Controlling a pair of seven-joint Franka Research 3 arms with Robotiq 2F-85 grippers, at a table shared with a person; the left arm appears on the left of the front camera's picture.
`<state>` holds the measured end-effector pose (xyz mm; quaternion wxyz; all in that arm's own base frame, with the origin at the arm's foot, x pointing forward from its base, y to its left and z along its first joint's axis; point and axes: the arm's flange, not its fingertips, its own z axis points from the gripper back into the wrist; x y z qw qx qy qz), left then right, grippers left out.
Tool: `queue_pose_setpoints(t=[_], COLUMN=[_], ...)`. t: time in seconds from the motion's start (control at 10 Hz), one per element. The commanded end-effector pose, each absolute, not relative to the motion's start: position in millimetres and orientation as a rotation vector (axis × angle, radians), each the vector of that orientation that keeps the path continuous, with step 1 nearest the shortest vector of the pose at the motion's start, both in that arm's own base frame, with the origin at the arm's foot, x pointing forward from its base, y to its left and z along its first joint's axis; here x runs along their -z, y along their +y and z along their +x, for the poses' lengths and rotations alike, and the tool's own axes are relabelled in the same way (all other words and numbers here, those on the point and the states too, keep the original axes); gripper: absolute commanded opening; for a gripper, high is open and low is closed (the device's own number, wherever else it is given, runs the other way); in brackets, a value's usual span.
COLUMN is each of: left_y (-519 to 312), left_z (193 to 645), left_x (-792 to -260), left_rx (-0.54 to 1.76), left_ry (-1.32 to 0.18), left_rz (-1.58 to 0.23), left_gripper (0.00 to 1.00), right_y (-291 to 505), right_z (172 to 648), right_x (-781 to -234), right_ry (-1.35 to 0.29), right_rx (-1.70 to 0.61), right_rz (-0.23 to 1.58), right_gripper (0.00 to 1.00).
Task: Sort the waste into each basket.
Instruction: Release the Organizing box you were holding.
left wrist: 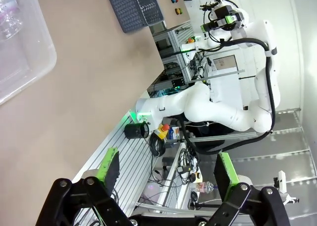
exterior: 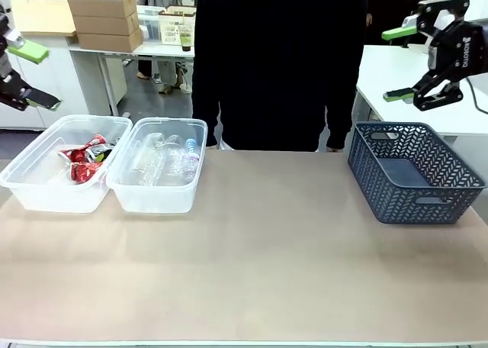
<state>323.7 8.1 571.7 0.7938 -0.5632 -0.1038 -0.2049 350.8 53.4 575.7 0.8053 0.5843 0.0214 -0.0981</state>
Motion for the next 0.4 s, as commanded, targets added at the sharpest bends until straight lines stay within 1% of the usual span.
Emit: queue_pose_setpoints(t=[0.0,0.3], left_y=[8.7,8.7], left_z=[320.8,320.8], left_x=[-571.0,-571.0], left_rx=[0.46,0.46], left_ry=[-0.231,-0.231], left_rz=[-1.218,-1.218], left_gripper=[1.0,1.0], right_y=[52.2,52.2], right_z=[354.8,354.8], right_x=[-566.1,-566.1], right_ry=[0.016,0.016], right_rx=[0.213,0.213], right_rz=[1.215,1.215], right_gripper=[0.95,0.95])
